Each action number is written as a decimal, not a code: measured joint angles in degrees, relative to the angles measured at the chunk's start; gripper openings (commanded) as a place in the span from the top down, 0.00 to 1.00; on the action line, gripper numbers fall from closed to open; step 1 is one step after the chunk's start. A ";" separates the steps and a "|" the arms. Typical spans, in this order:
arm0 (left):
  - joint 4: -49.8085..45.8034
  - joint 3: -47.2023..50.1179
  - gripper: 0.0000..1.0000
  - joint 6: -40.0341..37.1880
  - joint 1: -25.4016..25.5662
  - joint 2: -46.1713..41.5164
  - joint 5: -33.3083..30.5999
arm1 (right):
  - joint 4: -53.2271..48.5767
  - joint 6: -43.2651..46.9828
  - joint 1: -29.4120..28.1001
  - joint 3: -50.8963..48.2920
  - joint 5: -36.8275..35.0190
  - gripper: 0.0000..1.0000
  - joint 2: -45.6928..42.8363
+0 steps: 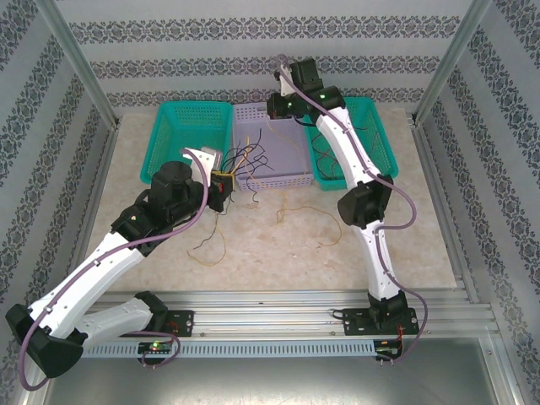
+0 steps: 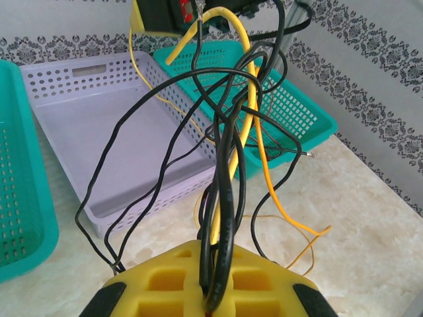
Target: Untangle the cables
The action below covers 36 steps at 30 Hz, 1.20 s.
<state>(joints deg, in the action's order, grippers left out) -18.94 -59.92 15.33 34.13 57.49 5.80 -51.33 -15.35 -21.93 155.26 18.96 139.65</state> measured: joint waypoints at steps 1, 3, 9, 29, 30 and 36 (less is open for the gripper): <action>-0.02 0.00 1.00 0.00 0.00 0.02 0.00 | 0.44 -0.17 -0.02 -0.92 0.09 1.00 0.22; 0.00 0.00 1.00 -0.02 0.00 0.07 0.00 | 0.87 -0.72 -0.09 -1.60 0.50 1.00 0.90; 0.00 0.00 1.00 -0.13 0.00 0.07 0.00 | 0.98 -2.75 -0.17 -0.46 2.21 1.00 5.88; -0.02 0.00 1.00 -0.20 0.44 0.07 0.00 | -4.74 2.08 -2.89 -7.91 -4.37 0.46 -5.62; -0.04 0.00 1.00 -0.20 0.59 0.07 -0.02 | -4.07 2.45 -3.41 -12.79 -5.29 0.46 -10.32; -0.07 0.00 1.00 -0.20 0.74 0.17 0.00 | 8.66 2.23 -4.83 -48.26 -7.39 0.44 -38.95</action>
<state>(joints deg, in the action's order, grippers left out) -19.00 -59.92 15.14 34.87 57.67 5.80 -42.68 -13.13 -26.76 107.00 11.57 100.71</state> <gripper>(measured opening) 0.050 0.560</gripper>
